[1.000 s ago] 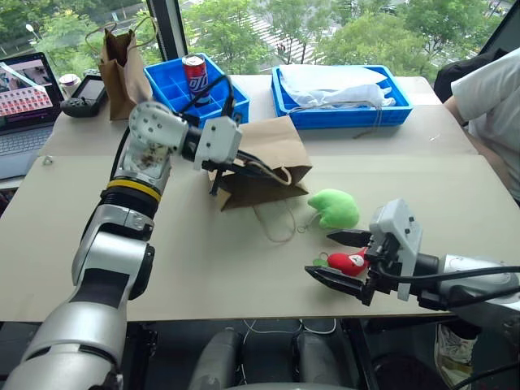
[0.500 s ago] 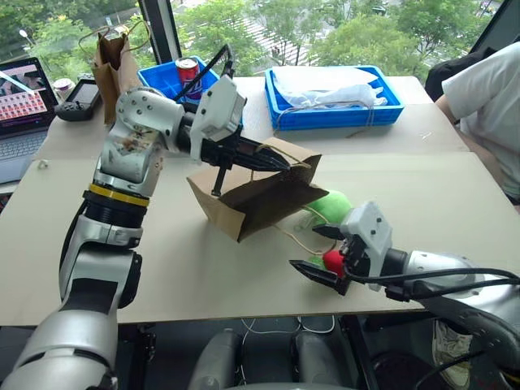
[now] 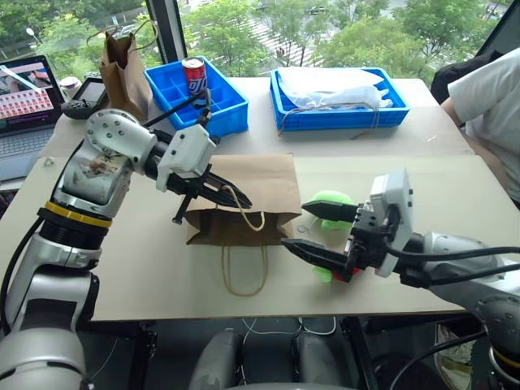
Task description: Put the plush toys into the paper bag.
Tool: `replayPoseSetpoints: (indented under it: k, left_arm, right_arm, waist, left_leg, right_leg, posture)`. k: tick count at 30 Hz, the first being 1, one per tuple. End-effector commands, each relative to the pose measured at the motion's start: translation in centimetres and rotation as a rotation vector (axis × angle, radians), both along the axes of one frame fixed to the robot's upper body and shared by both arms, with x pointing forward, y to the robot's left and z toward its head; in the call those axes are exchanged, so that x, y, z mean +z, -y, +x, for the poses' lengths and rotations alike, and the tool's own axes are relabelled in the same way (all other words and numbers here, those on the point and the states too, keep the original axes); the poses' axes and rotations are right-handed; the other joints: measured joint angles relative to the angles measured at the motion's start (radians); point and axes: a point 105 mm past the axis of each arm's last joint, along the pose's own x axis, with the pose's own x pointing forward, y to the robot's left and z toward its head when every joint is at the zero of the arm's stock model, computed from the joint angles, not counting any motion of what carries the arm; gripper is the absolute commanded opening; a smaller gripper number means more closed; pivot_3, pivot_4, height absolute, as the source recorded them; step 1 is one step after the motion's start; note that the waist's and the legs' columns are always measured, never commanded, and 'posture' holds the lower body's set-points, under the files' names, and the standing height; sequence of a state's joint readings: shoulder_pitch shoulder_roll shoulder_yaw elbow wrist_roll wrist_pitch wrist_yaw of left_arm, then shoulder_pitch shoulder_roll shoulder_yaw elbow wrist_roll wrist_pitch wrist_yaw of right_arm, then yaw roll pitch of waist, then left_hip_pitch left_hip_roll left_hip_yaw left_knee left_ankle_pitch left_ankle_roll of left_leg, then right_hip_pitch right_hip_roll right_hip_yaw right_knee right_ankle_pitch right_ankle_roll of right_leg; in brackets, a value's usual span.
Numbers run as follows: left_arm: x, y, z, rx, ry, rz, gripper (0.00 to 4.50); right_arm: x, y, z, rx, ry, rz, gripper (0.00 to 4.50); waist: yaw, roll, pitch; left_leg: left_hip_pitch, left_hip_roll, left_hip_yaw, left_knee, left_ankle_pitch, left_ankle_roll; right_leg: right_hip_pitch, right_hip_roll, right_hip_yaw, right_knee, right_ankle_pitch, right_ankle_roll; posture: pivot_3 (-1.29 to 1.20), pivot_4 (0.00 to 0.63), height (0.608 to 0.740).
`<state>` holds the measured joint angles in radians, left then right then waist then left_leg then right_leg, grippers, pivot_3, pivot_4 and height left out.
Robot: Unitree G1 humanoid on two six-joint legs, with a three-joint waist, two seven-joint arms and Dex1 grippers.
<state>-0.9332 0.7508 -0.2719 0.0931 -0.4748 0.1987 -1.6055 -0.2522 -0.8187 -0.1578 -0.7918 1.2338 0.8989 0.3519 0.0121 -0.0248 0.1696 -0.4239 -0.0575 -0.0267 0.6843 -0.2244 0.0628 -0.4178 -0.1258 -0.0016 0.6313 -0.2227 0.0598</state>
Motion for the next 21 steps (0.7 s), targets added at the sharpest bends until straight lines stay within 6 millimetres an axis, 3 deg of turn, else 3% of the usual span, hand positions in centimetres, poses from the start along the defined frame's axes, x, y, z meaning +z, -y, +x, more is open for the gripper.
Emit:
replayPoseSetpoints:
  k: [1, 7, 10, 15, 21]
  left_arm:
    - [1.5, 0.8, -0.3, 0.007, 0.012, -0.066, 0.06]
    - [1.5, 1.8, 0.1, 0.113, -0.098, -0.158, 0.06]
    - [0.4, 1.8, -0.3, 0.144, -0.171, -0.159, 0.00]
    - [-1.6, 1.4, -1.8, 0.127, -0.214, -0.100, 0.00]
    - [-1.0, 2.2, -2.3, 0.148, -0.276, -0.174, 0.00]
  right_arm:
    - [-1.1, 0.3, -1.0, 0.018, -0.037, -0.073, 4.50]
    - [-3.6, 1.1, -1.7, 0.000, -0.104, -0.230, 4.50]
    - [-4.2, 1.0, -0.8, -0.064, -0.107, -0.227, 3.75]
    - [-5.3, 0.0, 1.3, -0.171, -0.092, -0.223, 2.03]
    - [-7.4, -1.9, 2.7, -0.220, -0.146, -0.159, 0.02]
  waist:
    - [0.000, 0.000, 0.000]
    - [-0.006, 0.000, 0.000]
    - [-0.011, 0.000, 0.000]
    - [-0.019, 0.000, 0.000]
    - [-0.009, 0.000, 0.000]
  left_leg:
    - [0.000, 0.000, 0.000, 0.000, 0.000, 0.000]
    - [0.000, 0.001, 0.002, 0.000, 0.000, 0.000]
    - [0.001, 0.002, 0.003, 0.000, 0.000, 0.000]
    - [0.001, 0.002, 0.003, 0.000, 0.000, 0.000]
    - [0.001, 0.001, 0.003, 0.000, 0.000, -0.001]
  right_leg:
    - [0.000, 0.000, 0.000, 0.000, 0.000, 0.000]
    - [-0.002, 0.001, 0.003, 0.001, 0.000, 0.000]
    - [-0.001, 0.002, 0.004, 0.002, 0.000, 0.000]
    - [-0.003, 0.003, 0.006, 0.003, 0.000, 0.000]
    - [-0.002, 0.004, 0.009, 0.002, 0.000, 0.000]
  posture:
    - [0.00, 0.150, 0.740]
    - [0.00, 0.150, 0.740]
    - [0.00, 0.150, 0.740]
    - [0.00, 0.150, 0.740]
    - [0.00, 0.150, 0.740]
